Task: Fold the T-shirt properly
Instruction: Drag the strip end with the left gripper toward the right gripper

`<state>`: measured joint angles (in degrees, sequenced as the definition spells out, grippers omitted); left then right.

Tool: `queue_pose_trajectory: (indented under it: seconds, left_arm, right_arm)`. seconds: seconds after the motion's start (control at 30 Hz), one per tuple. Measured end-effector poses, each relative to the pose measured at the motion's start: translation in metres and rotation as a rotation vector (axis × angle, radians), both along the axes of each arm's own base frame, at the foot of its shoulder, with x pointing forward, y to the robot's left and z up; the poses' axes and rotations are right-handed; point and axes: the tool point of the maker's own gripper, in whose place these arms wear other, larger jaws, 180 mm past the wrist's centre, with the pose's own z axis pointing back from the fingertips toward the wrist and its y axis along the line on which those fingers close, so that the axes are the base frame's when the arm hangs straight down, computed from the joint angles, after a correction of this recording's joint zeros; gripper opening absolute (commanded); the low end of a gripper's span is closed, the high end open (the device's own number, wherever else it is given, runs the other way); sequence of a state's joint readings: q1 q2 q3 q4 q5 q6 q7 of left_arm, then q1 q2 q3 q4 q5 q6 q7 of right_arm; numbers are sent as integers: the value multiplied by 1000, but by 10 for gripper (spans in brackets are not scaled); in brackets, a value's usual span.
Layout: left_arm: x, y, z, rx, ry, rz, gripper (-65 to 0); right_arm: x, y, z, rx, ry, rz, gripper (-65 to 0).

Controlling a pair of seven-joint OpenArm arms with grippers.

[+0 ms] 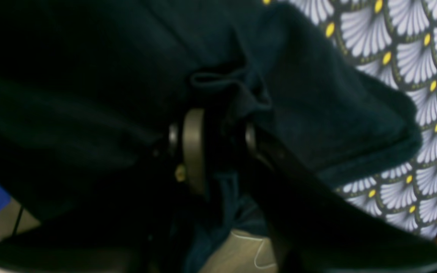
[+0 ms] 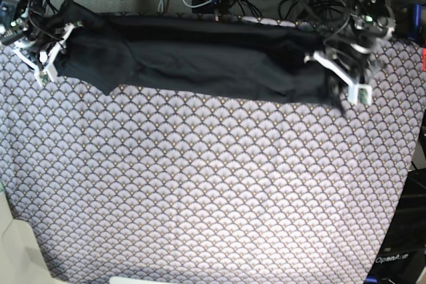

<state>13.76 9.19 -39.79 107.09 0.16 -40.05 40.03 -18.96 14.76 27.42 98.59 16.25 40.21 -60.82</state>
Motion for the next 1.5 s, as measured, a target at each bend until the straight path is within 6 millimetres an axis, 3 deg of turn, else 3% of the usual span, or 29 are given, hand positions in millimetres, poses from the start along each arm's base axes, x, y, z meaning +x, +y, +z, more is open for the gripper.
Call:
queue_pose_trajectory:
  seconds: [0.07,0.13,0.23,0.37,0.47,0.7,0.97,1.13,1.33,1.5]
  left_arm:
    - [8,-20,18,24,-58,-74,-650]
    - [2,-45,8,48,-7,-154,-650]
    - [-5,-64,-5,100,61,-213,-650]
    - [4,-87,-4,202,61,-313,-650]
    - [-5,-108,-11,240,94,-391,-650]
    - [-14,-181,-7,275,63,-614,-650]
    - [-24,-225,4,208,13,-568,-650]
    - [-18,-216,8,187,0,-430,-650]
    - [-23,-215,4,192,15,-439,-650]
    - [-12,-201,8,169,-2,-400,-650]
  right_arm:
    - [1,0,0,1,-2,0,-496]
    - [0,0,0,1,-1,0,-496]
    - [0,0,0,1,-1,1,-496]
    - [1,0,0,0,-2,1,-496]
    - [1,0,1,0,-2,1,-497]
    - [0,0,0,0,-1,1,-497]
    - [0,0,0,0,-1,1,-497]
    - [1,0,0,0,-2,1,-497]
    - [8,0,3,-2,-16,1,-497]
    - [7,0,3,-2,-14,1,-498]
